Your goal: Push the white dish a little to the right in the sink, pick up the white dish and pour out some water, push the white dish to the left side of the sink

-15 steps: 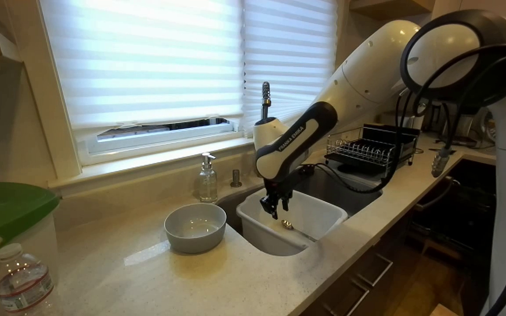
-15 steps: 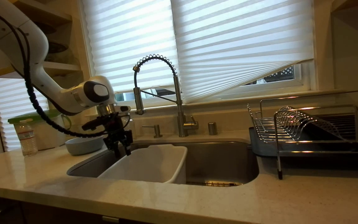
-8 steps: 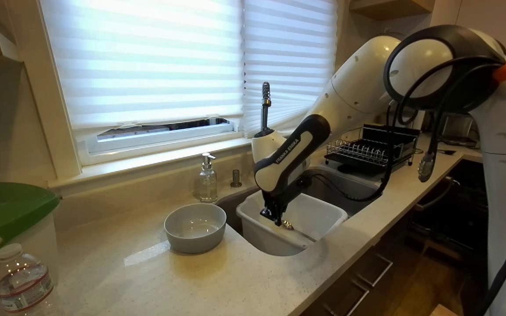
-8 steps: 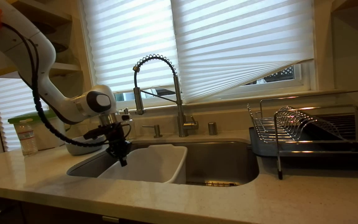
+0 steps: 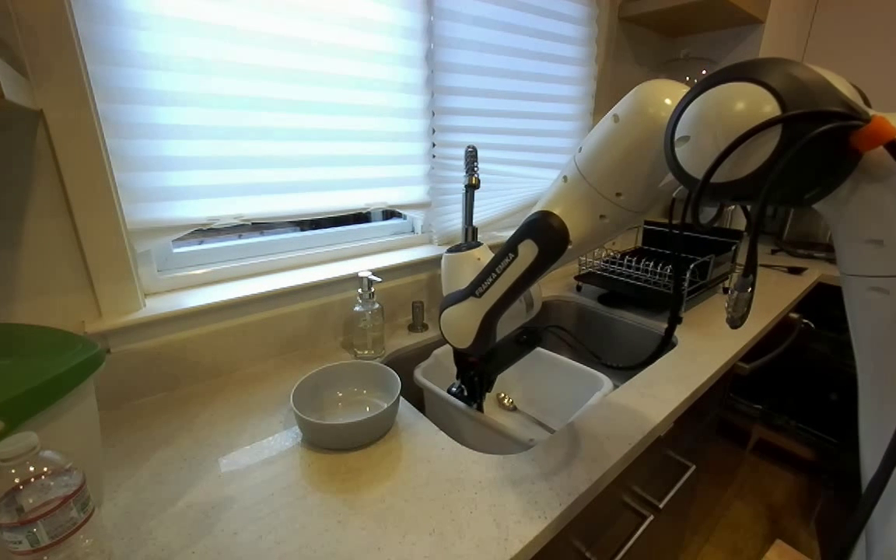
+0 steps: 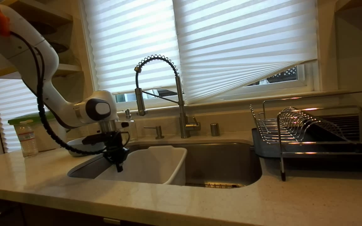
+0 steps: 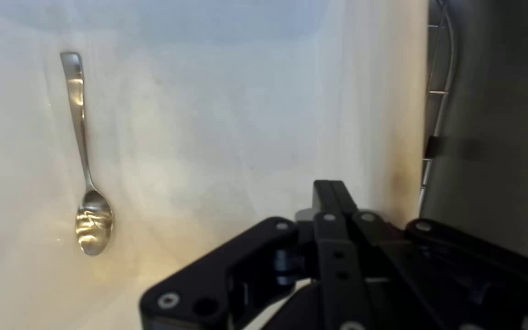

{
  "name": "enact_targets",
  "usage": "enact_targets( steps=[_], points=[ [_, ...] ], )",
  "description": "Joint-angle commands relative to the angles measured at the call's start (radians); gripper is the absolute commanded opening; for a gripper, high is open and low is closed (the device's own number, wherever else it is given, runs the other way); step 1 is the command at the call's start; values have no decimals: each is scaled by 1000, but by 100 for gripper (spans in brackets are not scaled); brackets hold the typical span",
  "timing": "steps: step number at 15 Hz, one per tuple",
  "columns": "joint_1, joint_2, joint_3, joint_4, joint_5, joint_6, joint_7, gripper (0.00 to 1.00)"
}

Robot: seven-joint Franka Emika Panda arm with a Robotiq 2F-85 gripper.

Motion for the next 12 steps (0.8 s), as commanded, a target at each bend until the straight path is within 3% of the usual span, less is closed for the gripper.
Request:
enact_targets(
  steps=[1, 12],
  points=[
    [-37, 4, 43, -10, 120, 27, -104, 0],
    [-113, -9, 133, 8, 448, -21, -335, 0]
  ],
)
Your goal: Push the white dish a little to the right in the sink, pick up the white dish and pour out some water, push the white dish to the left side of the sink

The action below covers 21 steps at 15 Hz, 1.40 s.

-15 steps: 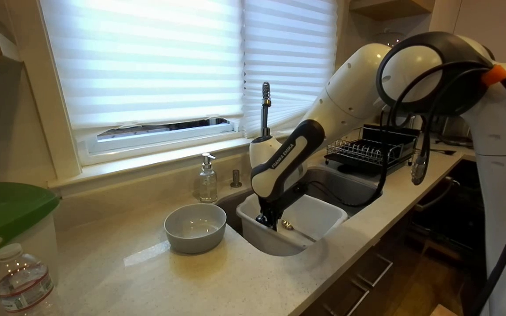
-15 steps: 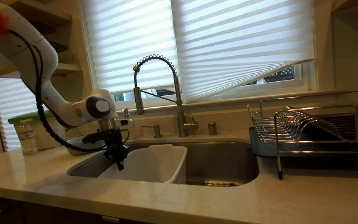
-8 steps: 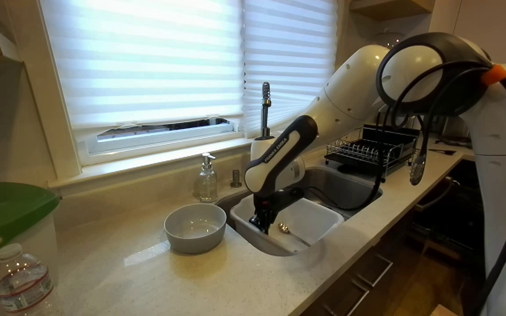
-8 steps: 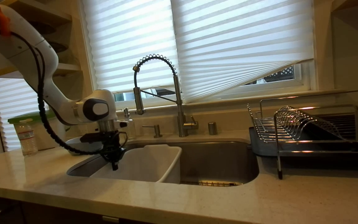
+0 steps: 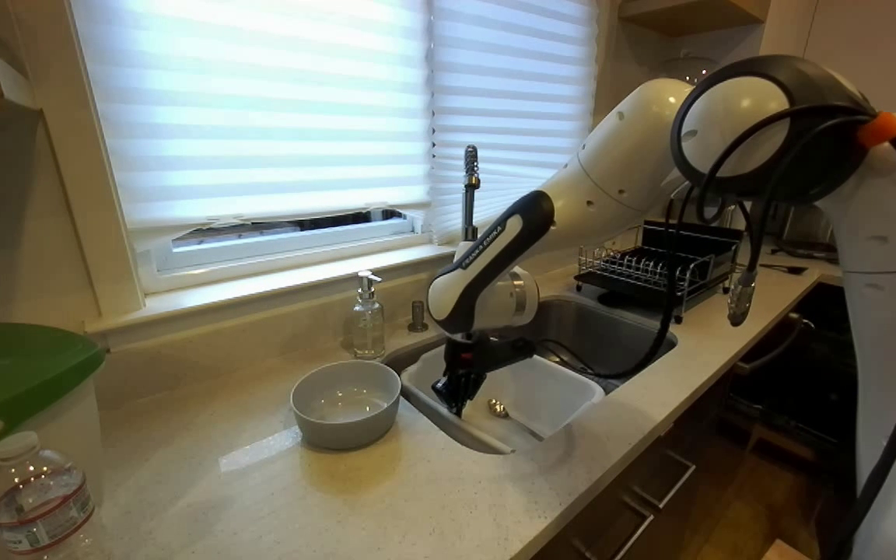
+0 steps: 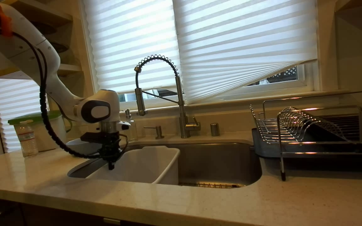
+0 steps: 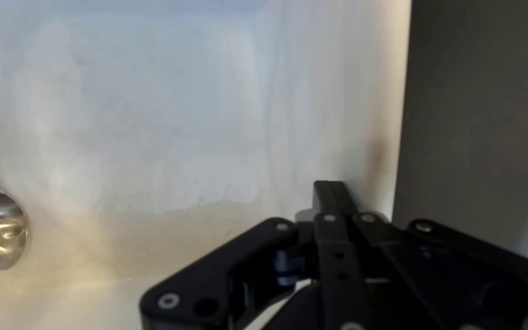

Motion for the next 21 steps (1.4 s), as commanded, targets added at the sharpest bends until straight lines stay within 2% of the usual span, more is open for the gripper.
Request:
enact_targets(
  steps=[1, 6, 11, 15, 17, 18, 21],
  points=[
    [-33, -11, 38, 2, 106, -27, -65, 0],
    [-47, -18, 61, 5, 211, -55, -114, 0],
    [-59, -21, 73, 23, 301, -134, -161, 0],
    [-47, -22, 67, 23, 348, -143, -151, 0],
    [-19, -44, 38, 2, 285, -88, -90, 0],
    [-17, -69, 30, -4, 259, -112, -76, 0],
    [19, -192, -18, -56, 71, -97, -2, 0]
  ],
)
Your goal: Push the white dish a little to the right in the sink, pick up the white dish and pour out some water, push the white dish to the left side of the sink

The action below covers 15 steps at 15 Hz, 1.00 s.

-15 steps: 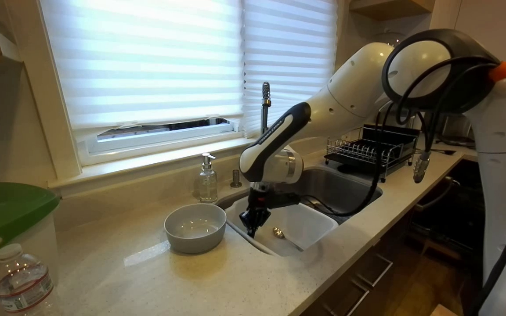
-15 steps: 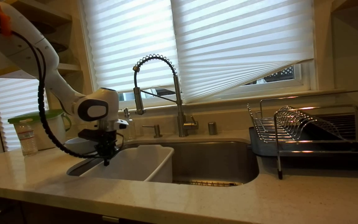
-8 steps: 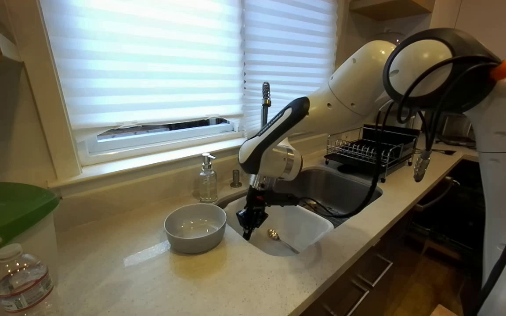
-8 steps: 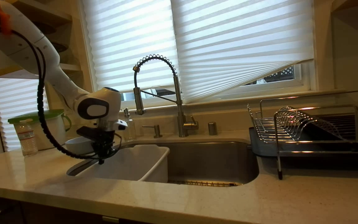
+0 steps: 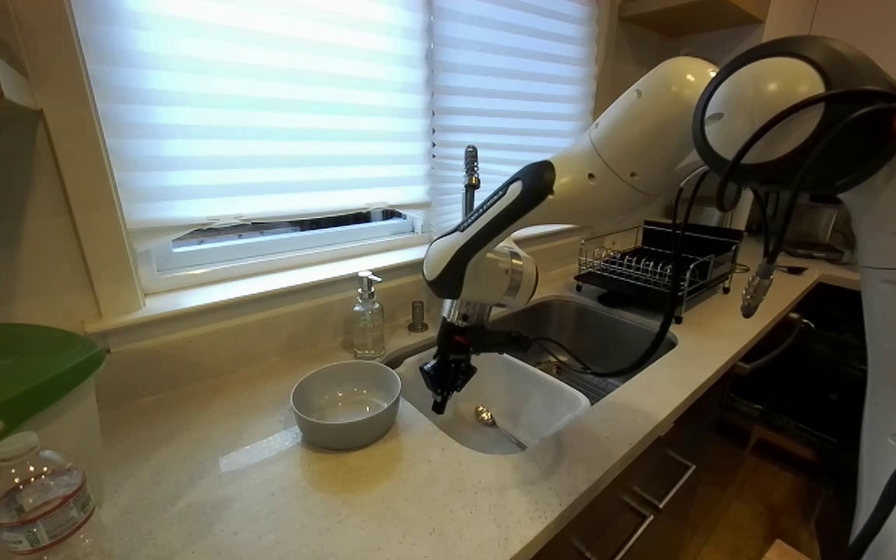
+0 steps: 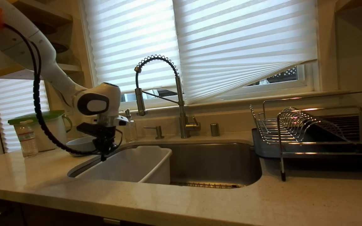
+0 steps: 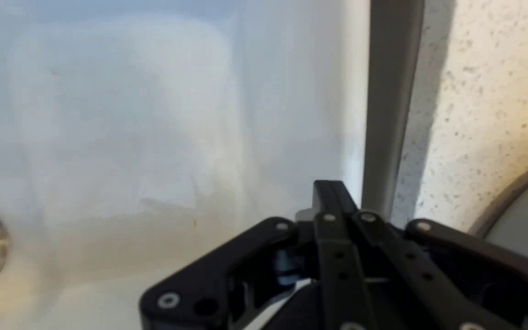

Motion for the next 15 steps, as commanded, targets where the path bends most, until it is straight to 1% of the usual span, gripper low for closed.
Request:
enact_targets(
  steps=[1, 2, 3, 5, 6, 7, 9, 12, 14, 15],
  points=[
    [47, -176, -66, -81, -218, -17, 112, 26],
    [51, -217, -80, -84, -290, -37, 140, 27],
    [53, -257, -92, -86, -362, -62, 161, 32],
    [50, -323, -104, -76, -487, -145, 180, 47],
    [47, -359, -107, -73, -524, -184, 189, 54],
    [44, -393, -109, -75, -550, -211, 192, 63],
    [40, -457, -114, -81, -590, -268, 192, 77],
    [36, -545, -126, -91, -590, -342, 178, 100],
    [36, -604, -137, -119, -577, -368, 164, 100],
    [35, -633, -138, -138, -583, -374, 179, 100]
  ],
)
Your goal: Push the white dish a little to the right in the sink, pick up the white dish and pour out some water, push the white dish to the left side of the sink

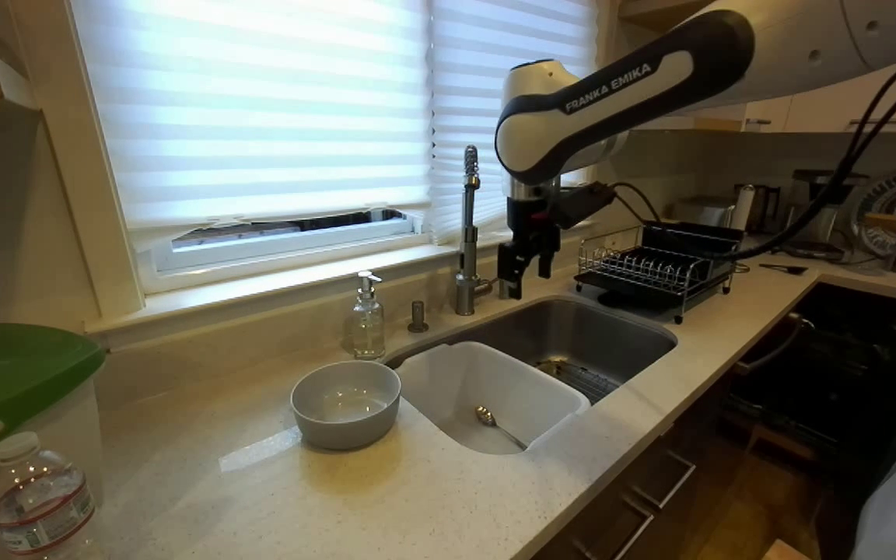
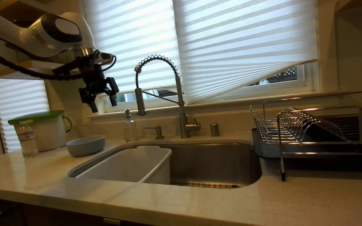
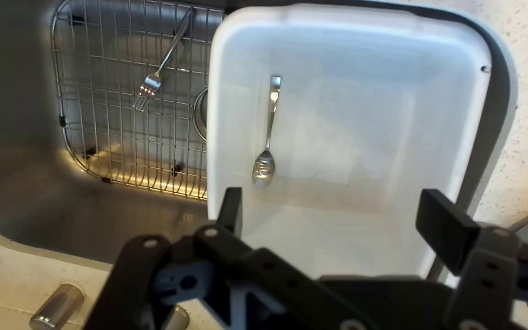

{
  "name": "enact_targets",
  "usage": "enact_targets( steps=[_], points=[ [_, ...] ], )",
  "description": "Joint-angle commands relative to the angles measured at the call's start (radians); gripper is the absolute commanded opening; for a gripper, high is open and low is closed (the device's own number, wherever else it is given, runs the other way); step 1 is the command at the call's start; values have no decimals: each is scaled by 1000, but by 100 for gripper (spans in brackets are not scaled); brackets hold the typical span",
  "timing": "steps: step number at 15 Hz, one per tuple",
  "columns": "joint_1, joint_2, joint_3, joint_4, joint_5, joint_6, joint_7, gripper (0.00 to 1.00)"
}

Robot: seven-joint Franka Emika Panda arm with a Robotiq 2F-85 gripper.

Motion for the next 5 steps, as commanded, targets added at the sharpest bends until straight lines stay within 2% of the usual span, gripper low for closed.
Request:
enact_targets(
  steps=[1, 2, 5],
  points=[
    [0, -125, -14, -97, -9, -16, 36, 100],
    [8, -53, -15, -27, -2, -16, 8, 100],
    [7, -105, -19, -66, -3, -17, 16, 100]
  ],
)
